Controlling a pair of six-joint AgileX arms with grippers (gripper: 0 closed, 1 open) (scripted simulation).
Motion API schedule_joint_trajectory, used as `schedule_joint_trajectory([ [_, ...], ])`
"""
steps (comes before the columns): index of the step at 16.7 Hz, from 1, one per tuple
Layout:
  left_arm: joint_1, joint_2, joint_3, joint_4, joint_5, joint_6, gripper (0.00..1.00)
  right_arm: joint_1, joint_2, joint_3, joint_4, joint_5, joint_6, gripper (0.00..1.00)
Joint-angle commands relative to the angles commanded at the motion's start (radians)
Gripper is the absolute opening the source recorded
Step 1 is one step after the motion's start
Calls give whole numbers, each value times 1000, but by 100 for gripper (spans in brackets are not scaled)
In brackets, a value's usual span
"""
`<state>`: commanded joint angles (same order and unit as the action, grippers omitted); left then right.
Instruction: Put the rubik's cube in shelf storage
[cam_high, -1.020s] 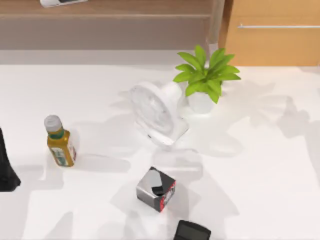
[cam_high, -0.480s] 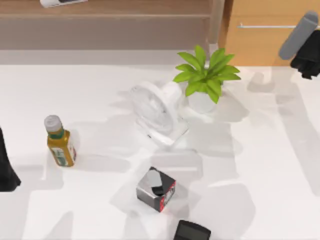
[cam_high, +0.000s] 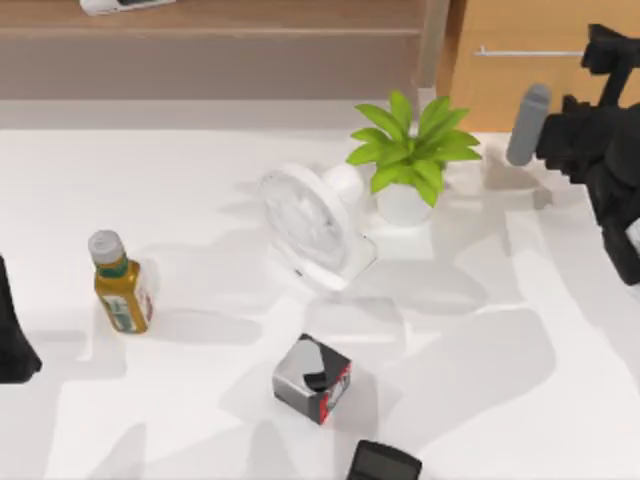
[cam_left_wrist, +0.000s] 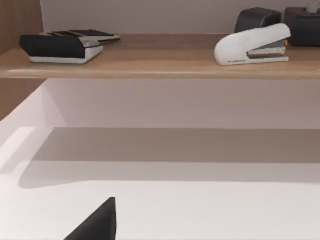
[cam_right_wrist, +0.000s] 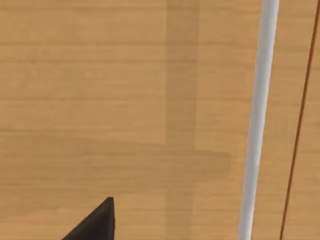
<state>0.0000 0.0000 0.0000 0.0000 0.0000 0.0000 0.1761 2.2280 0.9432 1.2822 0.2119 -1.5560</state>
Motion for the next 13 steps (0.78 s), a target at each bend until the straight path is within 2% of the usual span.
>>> schedule_joint_trajectory([
  [7, 0, 0, 0, 0, 0, 0, 100, -8, -5, 5, -15, -6, 2, 100],
  [13, 0, 0, 0, 0, 0, 0, 100, -18, 12, 92, -81, -16, 2, 100],
])
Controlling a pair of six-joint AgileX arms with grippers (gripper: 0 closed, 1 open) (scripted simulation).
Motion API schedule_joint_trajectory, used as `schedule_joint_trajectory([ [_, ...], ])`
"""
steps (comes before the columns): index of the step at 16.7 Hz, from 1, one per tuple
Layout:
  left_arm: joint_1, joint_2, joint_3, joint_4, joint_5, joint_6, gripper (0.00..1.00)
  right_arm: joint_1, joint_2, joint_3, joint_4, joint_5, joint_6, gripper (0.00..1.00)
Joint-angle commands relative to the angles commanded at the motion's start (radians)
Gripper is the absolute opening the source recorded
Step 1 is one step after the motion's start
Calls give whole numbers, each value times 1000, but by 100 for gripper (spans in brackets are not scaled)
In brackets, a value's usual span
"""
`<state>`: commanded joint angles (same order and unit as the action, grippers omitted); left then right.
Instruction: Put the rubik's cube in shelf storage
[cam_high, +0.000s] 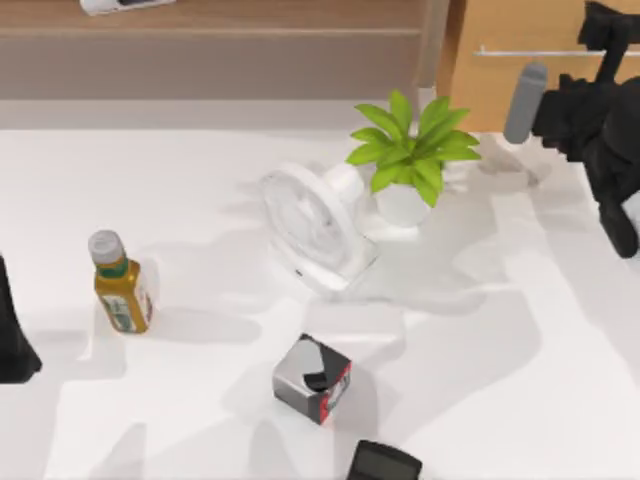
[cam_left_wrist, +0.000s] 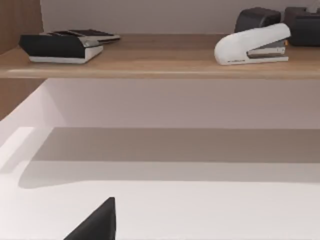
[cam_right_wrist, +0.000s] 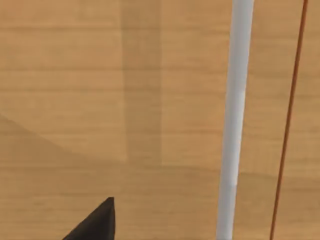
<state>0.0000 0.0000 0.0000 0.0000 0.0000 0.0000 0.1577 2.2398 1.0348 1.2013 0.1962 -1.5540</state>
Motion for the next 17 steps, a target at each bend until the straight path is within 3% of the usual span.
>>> schedule_joint_trajectory([
  [8, 0, 0, 0, 0, 0, 0, 100, 6, 43, 26, 18, 4, -4, 100],
  [17, 0, 0, 0, 0, 0, 0, 100, 6, 43, 26, 18, 4, -4, 32],
])
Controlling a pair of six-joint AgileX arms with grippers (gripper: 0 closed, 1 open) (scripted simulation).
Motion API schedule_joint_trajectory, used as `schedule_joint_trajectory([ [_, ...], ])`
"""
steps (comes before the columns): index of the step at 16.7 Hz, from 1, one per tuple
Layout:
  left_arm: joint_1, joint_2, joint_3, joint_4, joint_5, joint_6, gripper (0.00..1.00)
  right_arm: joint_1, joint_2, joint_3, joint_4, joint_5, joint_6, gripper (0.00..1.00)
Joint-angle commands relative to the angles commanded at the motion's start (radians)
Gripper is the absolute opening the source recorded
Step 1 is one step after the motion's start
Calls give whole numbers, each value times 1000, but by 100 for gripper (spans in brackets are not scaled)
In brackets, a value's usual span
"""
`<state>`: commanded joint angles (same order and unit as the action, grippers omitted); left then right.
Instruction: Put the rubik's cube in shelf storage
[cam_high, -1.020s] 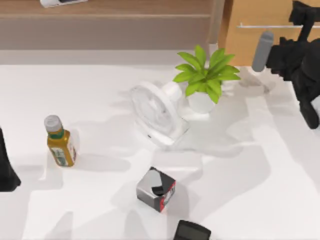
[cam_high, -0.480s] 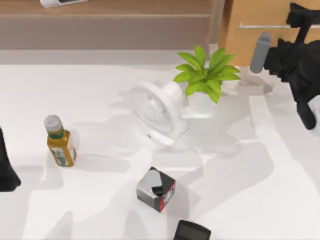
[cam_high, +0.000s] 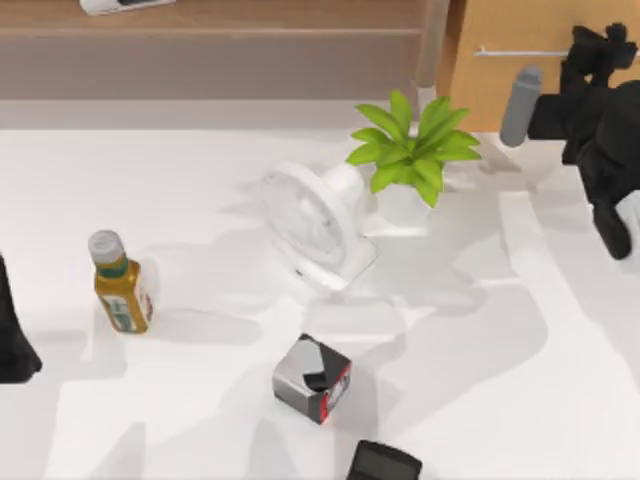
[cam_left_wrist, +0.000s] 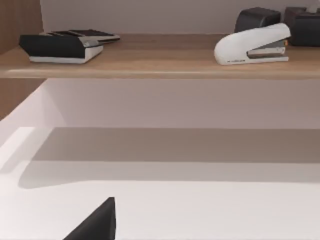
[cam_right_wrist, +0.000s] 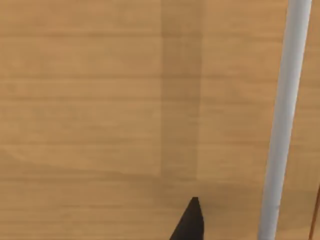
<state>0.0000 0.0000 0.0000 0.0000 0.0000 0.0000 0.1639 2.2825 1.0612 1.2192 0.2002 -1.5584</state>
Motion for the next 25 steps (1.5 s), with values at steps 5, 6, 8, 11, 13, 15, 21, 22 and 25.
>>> schedule_joint_trajectory([
  [5, 0, 0, 0, 0, 0, 0, 100, 0, 0, 0, 0, 0, 0, 0],
  [6, 0, 0, 0, 0, 0, 0, 100, 0, 0, 0, 0, 0, 0, 0],
  [8, 0, 0, 0, 0, 0, 0, 100, 0, 0, 0, 0, 0, 0, 0],
  [11, 0, 0, 0, 0, 0, 0, 100, 0, 0, 0, 0, 0, 0, 0],
  [13, 0, 0, 0, 0, 0, 0, 100, 0, 1, -1, -3, 0, 3, 0],
  [15, 0, 0, 0, 0, 0, 0, 100, -6, -5, -11, 5, 6, 2, 0],
  [21, 0, 0, 0, 0, 0, 0, 100, 4, -76, -176, 105, 33, -5, 0],
  [22, 0, 0, 0, 0, 0, 0, 100, 12, -89, -209, 121, 34, -4, 0],
  [25, 0, 0, 0, 0, 0, 0, 100, 33, -120, -280, 155, 35, 3, 0],
])
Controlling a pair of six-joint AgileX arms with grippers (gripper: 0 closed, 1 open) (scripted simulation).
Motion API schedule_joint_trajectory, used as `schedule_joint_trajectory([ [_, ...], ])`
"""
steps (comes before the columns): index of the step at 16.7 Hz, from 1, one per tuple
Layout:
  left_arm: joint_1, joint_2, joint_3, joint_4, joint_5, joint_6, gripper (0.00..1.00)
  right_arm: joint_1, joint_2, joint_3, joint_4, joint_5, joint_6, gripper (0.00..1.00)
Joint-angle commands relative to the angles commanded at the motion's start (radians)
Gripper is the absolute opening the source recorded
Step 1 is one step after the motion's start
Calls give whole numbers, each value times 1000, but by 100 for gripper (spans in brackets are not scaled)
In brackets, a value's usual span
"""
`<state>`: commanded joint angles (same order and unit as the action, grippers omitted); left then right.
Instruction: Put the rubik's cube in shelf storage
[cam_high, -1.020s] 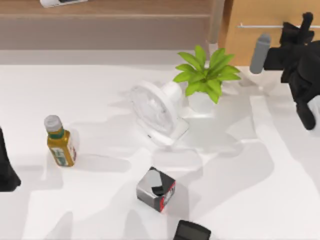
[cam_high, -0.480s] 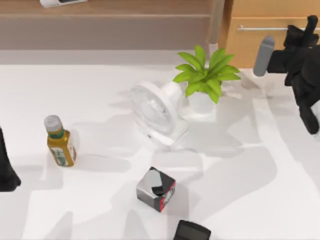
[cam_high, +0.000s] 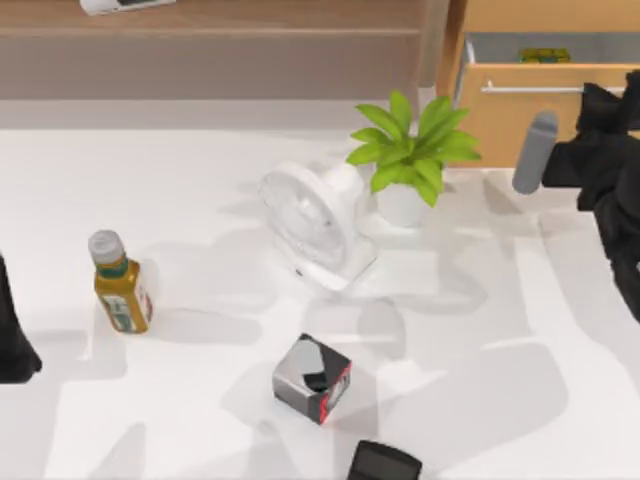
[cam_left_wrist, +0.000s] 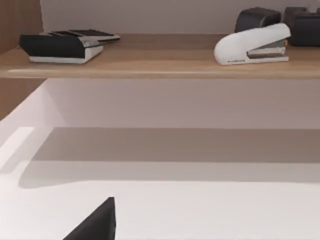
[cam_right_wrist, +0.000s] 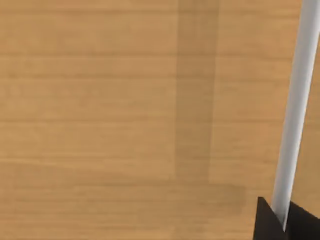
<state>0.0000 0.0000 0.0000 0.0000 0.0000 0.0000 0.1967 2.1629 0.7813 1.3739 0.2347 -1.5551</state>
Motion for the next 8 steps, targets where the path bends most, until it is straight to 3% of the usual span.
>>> schedule_joint_trajectory([
  [8, 0, 0, 0, 0, 0, 0, 100, 6, -24, -69, 41, 11, 2, 0],
])
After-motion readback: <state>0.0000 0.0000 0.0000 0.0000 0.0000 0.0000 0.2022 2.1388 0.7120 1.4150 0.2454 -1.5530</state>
